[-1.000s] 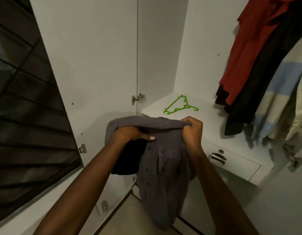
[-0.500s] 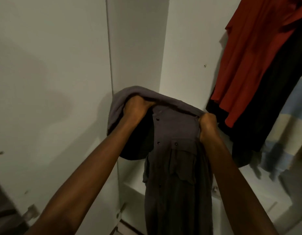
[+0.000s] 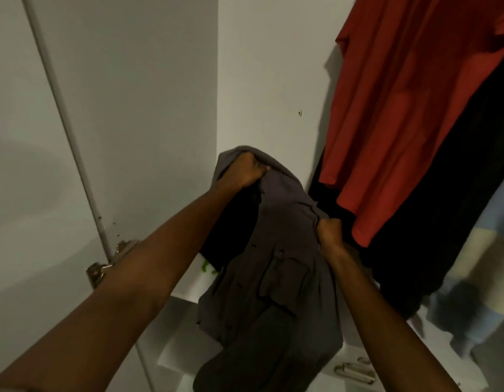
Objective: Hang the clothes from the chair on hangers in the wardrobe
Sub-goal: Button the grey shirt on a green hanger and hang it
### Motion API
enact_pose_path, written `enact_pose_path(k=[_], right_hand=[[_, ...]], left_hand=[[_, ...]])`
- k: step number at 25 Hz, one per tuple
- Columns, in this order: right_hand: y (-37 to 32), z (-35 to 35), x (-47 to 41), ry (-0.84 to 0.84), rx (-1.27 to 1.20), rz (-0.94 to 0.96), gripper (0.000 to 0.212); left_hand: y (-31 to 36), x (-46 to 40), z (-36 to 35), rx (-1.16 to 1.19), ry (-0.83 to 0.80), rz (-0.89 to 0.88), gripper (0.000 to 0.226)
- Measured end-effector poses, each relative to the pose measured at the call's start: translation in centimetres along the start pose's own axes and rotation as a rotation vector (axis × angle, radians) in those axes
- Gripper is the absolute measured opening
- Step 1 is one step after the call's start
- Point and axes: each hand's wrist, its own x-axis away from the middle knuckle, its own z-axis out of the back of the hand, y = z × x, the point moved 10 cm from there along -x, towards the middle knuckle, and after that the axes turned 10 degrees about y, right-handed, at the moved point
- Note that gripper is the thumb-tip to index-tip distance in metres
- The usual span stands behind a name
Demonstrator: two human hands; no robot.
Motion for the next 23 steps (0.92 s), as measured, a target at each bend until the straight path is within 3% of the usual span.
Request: enact_pose_path(k=[4, 6, 9, 13, 15, 17, 19, 23], right_hand=[[4.2, 1.3, -1.4, 0.142, 0.379, 0.008, 0.043], [5.9, 1.1, -1.7, 0.157, 0.455, 0.019, 0.039], [6.7, 0.5, -2.1, 0.185, 0.497, 0.061, 0.03], [4.4, 0.6, -0.7, 0.25, 0.756, 0.224, 0.042], [2.0, -0.2, 1.0, 0.318, 1.036, 0.415, 0.055], [-1.1, -1.9, 4.4, 0.386, 1.141, 0.631, 0.054], [-2.0, -3.9, 7.6, 0.279, 1.071, 0.627, 0.052], [2.1, -9.0, 13.6, -0.107, 1.032, 0.519, 0.07]], left_hand=[[-5.8, 0.5, -9.9, -0.256, -0.479, -0.065, 0.025], [-6.9, 1.8, -11.0, -0.19, -0.594, -0.031, 0.023], [-9.0, 2.3, -8.2, 0.056, -0.398, 0.148, 0.019], [-15.8, 5.9, -2.2, -0.118, -0.142, 0.3, 0.045], [-18.6, 9.8, -1.0, -0.233, -0.201, 0.386, 0.055], [-20.3, 12.9, -1.3, -0.257, -0.291, 0.466, 0.064], [-20.5, 13.5, -2.0, -0.281, -0.249, 0.449, 0.065], [-21.5, 12.5, -2.8, -0.305, -0.107, 0.45, 0.076]])
